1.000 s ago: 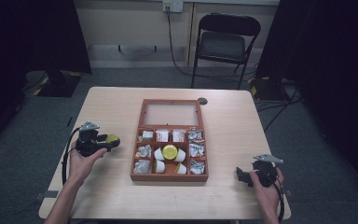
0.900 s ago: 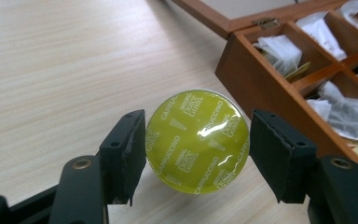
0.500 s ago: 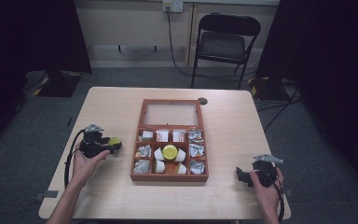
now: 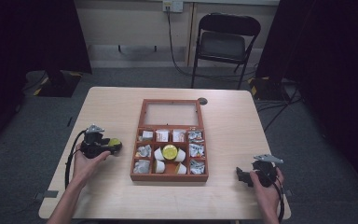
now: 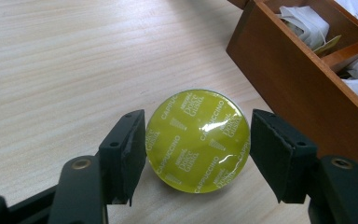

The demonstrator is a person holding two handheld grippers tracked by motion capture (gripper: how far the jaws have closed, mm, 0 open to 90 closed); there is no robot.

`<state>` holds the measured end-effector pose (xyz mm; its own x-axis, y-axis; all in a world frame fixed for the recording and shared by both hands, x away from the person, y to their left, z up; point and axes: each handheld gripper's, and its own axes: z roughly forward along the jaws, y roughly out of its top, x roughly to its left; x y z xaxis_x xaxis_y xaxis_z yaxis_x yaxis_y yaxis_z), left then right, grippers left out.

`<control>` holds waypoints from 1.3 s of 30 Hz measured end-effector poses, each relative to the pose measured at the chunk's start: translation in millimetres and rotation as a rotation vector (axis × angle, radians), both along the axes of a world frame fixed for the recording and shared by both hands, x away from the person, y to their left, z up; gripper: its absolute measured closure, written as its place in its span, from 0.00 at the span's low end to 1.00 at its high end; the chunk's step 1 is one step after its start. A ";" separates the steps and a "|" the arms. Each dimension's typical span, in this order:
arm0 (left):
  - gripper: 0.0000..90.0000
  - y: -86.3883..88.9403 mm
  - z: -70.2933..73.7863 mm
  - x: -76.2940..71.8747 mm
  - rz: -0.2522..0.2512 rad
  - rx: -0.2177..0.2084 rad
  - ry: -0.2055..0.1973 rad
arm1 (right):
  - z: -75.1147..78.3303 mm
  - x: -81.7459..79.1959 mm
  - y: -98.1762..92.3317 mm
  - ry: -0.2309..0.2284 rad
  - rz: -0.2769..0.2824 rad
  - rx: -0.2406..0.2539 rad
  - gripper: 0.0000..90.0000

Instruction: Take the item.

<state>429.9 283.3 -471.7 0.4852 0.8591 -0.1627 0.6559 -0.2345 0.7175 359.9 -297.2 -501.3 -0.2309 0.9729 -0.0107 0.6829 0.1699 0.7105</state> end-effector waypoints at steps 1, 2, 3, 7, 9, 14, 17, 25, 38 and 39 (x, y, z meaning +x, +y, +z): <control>0.40 0.0 0.0 0.0 0.000 0.000 0.000 | 0.0 0.0 0.0 0.000 0.000 0.000 0.00; 0.39 0.0 -0.4 0.2 0.000 -0.001 -0.003 | 0.0 0.0 0.0 0.000 0.000 0.000 0.00; 0.37 0.1 -0.1 0.2 0.004 0.000 -0.005 | 0.0 0.0 0.0 0.000 0.000 0.000 0.00; 0.30 1.3 2.2 -0.9 0.005 -0.009 -0.015 | 0.0 0.0 0.0 0.000 0.000 0.000 0.00; 0.26 1.4 3.8 -2.1 0.011 -0.017 -0.013 | 0.0 0.1 -0.1 -0.001 0.001 -0.001 0.00; 0.23 1.3 11.1 -9.0 0.004 -0.010 -0.035 | 0.0 0.2 -0.2 -0.001 0.002 -0.001 0.00; 0.22 3.4 14.6 -12.3 0.008 -0.016 -0.046 | 0.0 0.2 -0.1 -0.001 0.002 -0.001 0.00; 0.20 13.6 25.5 -31.4 0.016 -0.032 -0.057 | 0.0 0.3 -0.1 -0.001 0.002 0.000 0.00; 0.19 28.1 20.0 -63.0 0.060 0.032 -0.028 | 0.0 0.3 -0.1 -0.001 0.002 0.000 0.00; 0.19 29.6 18.4 -65.2 0.072 0.035 -0.032 | 0.0 0.4 -0.1 -0.001 0.003 0.000 0.00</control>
